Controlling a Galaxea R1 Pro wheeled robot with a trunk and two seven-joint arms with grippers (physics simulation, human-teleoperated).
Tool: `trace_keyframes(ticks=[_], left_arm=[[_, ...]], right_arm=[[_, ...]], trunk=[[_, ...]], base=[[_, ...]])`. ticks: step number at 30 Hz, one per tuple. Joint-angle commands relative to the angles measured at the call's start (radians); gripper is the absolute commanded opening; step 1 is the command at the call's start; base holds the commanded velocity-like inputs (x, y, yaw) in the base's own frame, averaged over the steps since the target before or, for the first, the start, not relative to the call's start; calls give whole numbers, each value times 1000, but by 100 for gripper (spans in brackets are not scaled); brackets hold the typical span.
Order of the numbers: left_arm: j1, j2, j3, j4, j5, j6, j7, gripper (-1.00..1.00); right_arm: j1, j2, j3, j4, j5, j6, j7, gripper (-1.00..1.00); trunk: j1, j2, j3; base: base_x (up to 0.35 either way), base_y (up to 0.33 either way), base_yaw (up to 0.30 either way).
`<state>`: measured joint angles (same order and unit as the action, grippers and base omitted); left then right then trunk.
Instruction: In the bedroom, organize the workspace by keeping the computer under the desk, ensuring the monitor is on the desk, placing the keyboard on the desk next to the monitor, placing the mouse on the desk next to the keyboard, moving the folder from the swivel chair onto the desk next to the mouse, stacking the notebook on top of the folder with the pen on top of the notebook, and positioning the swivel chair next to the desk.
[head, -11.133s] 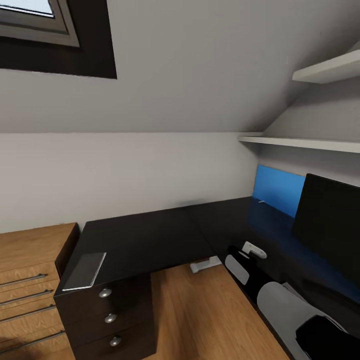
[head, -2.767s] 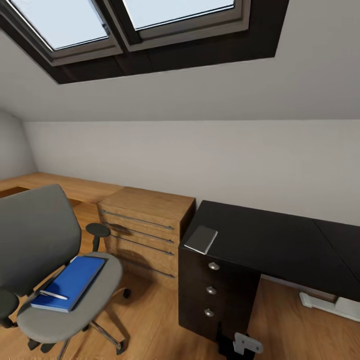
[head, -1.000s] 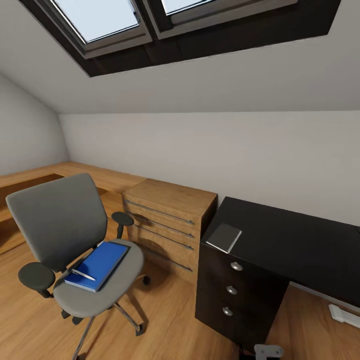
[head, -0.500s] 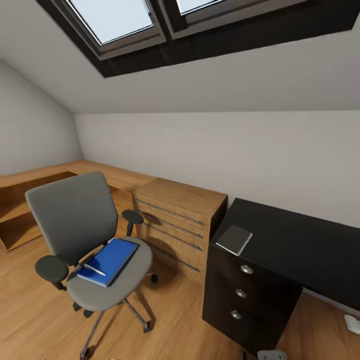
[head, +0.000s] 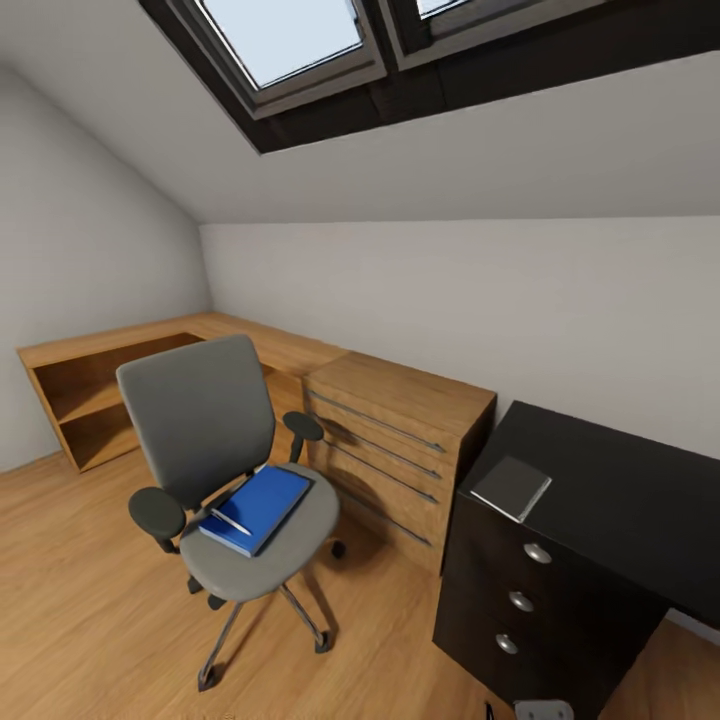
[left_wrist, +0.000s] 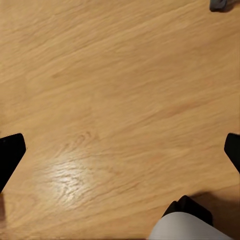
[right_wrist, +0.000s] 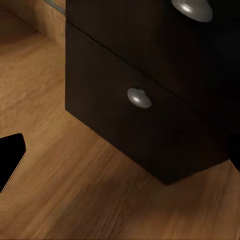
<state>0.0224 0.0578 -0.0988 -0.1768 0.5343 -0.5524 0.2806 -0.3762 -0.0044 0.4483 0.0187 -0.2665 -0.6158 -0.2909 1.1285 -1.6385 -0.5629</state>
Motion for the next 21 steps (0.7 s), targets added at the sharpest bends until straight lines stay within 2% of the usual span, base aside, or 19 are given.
trace_keyframes(ticks=[1, 11, 21], left_arm=[[1, 0, -9, -3, 3, 0, 9, 100], [1, 2, -9, -2, 4, 2, 9, 100], [1, 2, -9, -2, 4, 2, 9, 100]], right_arm=[[-1, 0, 9, 2, -7, -4, -2, 100], [-1, 1, 9, 2, -6, -4, -2, 100], [0, 0, 9, 3, -5, -4, -1, 100]], trunk=[[0, 0, -1], [0, 0, -7], [0, 0, -11]], base=[[0, 0, 249], [17, 10, 255], [266, 80, 258]])
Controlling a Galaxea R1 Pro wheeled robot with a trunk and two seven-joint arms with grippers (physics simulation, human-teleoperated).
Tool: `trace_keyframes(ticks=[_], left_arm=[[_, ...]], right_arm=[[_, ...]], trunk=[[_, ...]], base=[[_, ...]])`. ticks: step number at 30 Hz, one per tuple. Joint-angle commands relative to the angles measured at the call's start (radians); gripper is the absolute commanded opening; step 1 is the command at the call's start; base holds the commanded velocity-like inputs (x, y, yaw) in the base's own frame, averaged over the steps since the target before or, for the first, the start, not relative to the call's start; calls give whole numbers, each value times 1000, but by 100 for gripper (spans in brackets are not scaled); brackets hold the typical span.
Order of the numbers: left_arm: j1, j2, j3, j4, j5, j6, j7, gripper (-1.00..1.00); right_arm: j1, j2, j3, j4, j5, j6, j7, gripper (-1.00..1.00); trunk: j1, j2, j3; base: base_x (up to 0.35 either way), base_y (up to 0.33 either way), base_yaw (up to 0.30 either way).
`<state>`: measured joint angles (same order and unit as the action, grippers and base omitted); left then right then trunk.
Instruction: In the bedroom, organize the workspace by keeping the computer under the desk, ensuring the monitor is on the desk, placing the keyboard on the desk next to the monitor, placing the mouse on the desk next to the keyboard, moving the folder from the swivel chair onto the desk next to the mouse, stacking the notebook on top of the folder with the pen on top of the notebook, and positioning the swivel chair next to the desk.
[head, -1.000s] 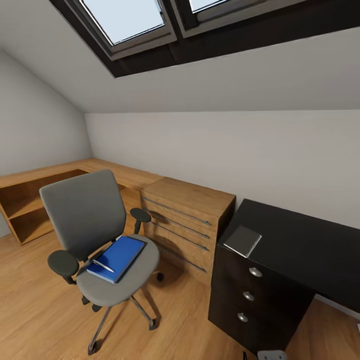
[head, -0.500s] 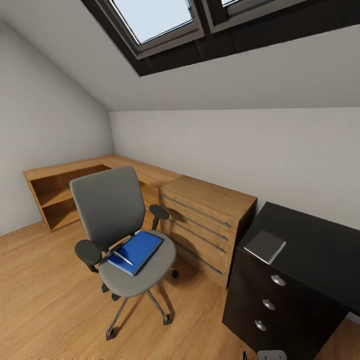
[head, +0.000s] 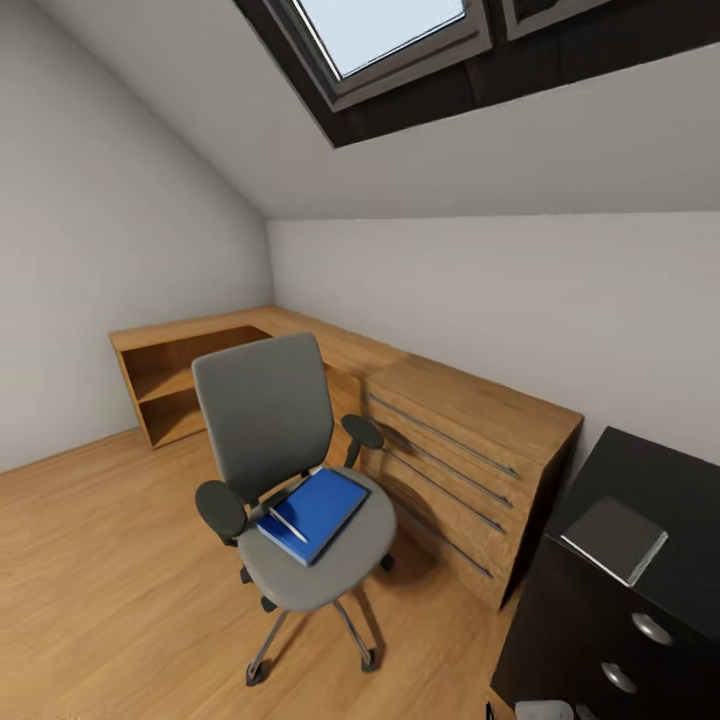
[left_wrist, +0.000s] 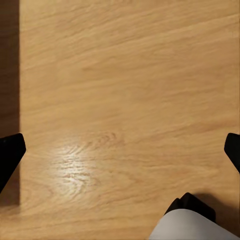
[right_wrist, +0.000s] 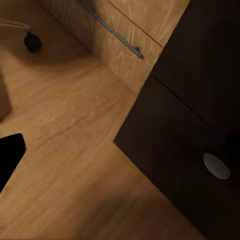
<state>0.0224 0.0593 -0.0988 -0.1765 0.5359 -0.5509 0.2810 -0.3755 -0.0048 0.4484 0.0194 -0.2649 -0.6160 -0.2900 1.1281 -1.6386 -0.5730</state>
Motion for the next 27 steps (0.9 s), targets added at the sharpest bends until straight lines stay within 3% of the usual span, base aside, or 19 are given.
trace_keyframes(ticks=[1, 6, 12, 22, 24, 27], left_arm=[[1, 0, -9, -3, 2, 0, 9, 100], [1, -1, -7, -3, 1, -2, 9, 100], [1, -1, -6, -3, 5, -3, 10, 100], [1, 3, -6, -7, 7, 10, 11, 100], [1, 10, -6, -131, 6, 89, 15, 100], [1, 11, -6, -224, 5, 136, 17, 100]], right_arm=[[-1, 1, 9, 2, -7, -4, -2, 100], [-1, 0, 9, 2, -6, -2, -1, 100], [-1, -1, 9, 2, -5, 0, 5, 100], [-1, 3, 12, -14, -4, -1, 23, 100], [-4, 1, 10, -211, -3, 60, 22, 100], [-10, 0, 9, -315, -2, 182, 21, 100]], trunk=[[0, 0, -1], [0, 0, -4], [-23, 42, 11], [-61, 112, 42], [-69, 126, 48], [-80, 147, 57]], base=[[151, 10, 258], [59, 4, 258], [5, 0, 237], [0, 0, 24], [0, 0, 0], [0, 0, 0]])
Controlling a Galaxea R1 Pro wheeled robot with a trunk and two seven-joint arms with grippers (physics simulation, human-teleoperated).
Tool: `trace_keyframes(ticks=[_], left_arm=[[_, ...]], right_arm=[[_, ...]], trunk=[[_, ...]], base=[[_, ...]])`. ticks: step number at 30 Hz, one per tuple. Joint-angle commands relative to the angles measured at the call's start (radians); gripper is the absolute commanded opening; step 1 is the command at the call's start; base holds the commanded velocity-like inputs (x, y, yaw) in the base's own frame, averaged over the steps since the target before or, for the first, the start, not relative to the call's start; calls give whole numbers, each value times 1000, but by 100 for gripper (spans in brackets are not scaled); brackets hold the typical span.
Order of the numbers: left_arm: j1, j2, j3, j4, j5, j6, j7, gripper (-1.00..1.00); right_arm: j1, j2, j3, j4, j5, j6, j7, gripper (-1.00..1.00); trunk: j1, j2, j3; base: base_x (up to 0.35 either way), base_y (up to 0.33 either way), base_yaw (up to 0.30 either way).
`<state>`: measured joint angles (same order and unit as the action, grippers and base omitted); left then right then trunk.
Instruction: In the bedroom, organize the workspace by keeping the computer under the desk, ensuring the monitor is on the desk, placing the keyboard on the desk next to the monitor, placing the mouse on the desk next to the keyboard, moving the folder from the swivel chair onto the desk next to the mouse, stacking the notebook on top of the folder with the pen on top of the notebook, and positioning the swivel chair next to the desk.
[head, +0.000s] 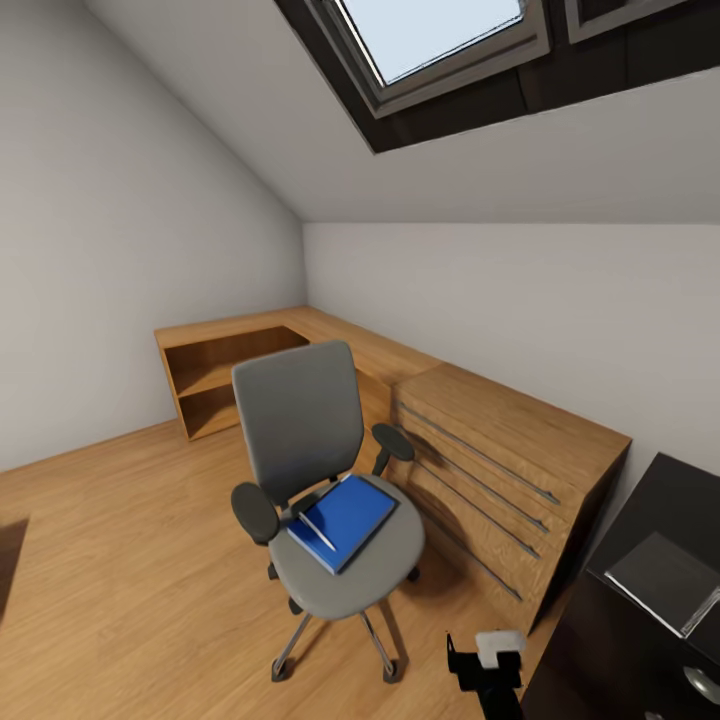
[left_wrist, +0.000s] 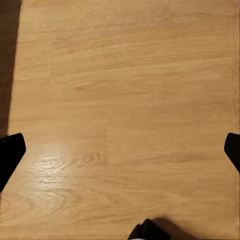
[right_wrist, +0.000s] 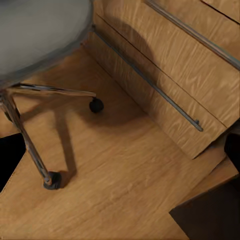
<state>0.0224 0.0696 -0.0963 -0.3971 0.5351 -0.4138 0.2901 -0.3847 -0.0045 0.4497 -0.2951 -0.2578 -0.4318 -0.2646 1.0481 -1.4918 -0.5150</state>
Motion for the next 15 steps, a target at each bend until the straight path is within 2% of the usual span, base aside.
trace_keyframes(ticks=[1, 3, 4, 5, 6, 7, 9, 10, 11, 15], left_arm=[[1, 1, -8, -31, 6, 14, 9, 100], [1, 5, -5, -161, 5, 110, 17, 100], [1, 13, -2, -243, 5, 188, 30, 100], [1, 18, 1, -284, 6, 230, 38, 100], [1, 28, 10, -367, 7, 317, 56, 100], [1, 32, 17, -408, 8, 360, 65, 100], [1, 40, 67, -559, 24, 515, 88, 100], [1, 41, 83, -592, 31, 547, 91, 100], [1, 45, 185, -793, 118, 740, 103, 100], [1, 40, 191, -765, 121, 746, 100, 100]], right_arm=[[-5, -1, 8, -23, -9, 33, -5, 100], [-41, 2, 7, -100, -9, 160, -4, 100], [-70, 8, 7, -129, -9, 208, -4, 100], [-85, 13, 7, -140, -9, 228, -4, 100], [-114, 25, 7, -155, -9, 263, -4, 100], [-129, 32, 7, -160, -9, 280, -3, 100], [-191, 57, 7, -170, -10, 342, -1, 100], [-206, 62, 6, -171, -11, 358, 0, 100], [-342, 126, 5, -178, -21, 689, 13, 100], [-357, 151, 10, -177, -20, 744, 22, 100]], trunk=[[-4, 7, 2], [-12, 21, 9], [-15, 28, 12], [-19, 35, 15], [-23, 42, 18], [-27, 49, 21], [-35, 63, 27], [-38, 70, 31], [-38, 70, 31], [-38, 70, 31]], base=[[0, 0, 0], [0, 0, 0], [0, 0, 0], [0, 0, 0], [0, 0, 0], [0, 0, 0], [0, 0, 0], [0, 0, 0], [0, 0, 0], [0, 0, 0]])
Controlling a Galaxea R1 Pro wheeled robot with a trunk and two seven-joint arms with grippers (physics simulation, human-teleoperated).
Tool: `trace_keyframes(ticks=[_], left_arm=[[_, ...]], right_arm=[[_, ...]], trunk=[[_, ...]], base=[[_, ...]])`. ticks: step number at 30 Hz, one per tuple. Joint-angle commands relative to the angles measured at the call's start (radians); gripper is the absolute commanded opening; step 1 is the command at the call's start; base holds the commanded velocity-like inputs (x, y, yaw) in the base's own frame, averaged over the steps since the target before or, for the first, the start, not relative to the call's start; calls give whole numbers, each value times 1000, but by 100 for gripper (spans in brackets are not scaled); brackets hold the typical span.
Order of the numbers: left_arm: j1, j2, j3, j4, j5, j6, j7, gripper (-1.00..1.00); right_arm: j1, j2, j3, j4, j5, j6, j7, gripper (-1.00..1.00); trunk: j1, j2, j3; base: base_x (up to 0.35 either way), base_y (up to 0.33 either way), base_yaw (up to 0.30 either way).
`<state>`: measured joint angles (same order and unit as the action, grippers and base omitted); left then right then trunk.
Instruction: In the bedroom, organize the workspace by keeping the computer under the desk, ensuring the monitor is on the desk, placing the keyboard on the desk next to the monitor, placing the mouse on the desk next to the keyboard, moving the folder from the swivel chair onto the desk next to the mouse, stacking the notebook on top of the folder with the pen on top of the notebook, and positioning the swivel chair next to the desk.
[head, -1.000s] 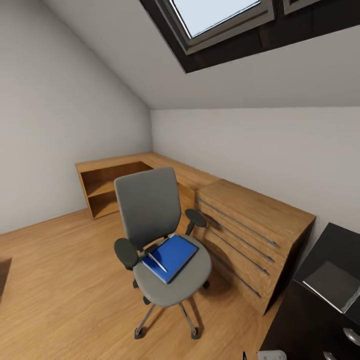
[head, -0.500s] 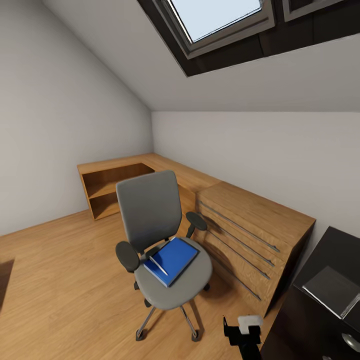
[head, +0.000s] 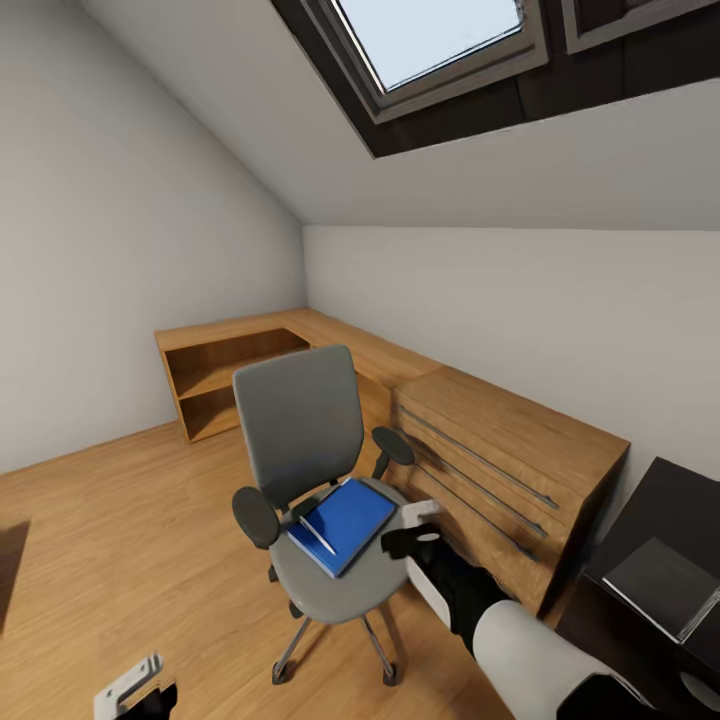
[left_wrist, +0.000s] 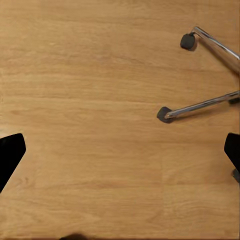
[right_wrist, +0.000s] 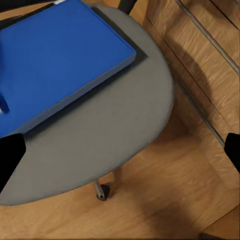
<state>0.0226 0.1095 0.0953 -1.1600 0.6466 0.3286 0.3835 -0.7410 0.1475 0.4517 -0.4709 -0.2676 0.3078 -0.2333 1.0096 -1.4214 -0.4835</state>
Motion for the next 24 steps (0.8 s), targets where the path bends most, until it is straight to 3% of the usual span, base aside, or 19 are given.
trace_keyframes(ticks=[1, 7, 11, 14, 20, 24], left_arm=[[0, 1, 0, 1, 8, 4, 6, 100], [0, 2, 1, 15, 9, 3, 7, 100], [0, 3, 1, 27, 9, -1, 9, 100], [0, 4, 0, 35, 9, -5, 9, 100], [0, 4, 0, 38, 8, -6, 8, 100], [0, 4, 1, 44, 9, -6, 5, 100]], right_arm=[[-2, 6, 8, -1, -9, 13, -8, 100], [-3, 19, 15, 1, -5, 51, 4, 100], [-3, 24, 82, 1, -3, 51, 33, 100], [-2, 26, 107, 1, -4, 51, 39, 100], [-2, 27, 119, 1, -4, 51, 50, 100], [-1, 27, 122, 1, -3, 52, 103, 100]], trunk=[[0, -1, -1], [0, -1, -1], [0, -1, -1], [0, -1, -3], [0, -1, -8], [0, -1, -12]], base=[[0, 0, 0], [0, 0, 1], [0, 0, 147], [0, 0, 226], [28, 0, 224], [191, 0, 212]])
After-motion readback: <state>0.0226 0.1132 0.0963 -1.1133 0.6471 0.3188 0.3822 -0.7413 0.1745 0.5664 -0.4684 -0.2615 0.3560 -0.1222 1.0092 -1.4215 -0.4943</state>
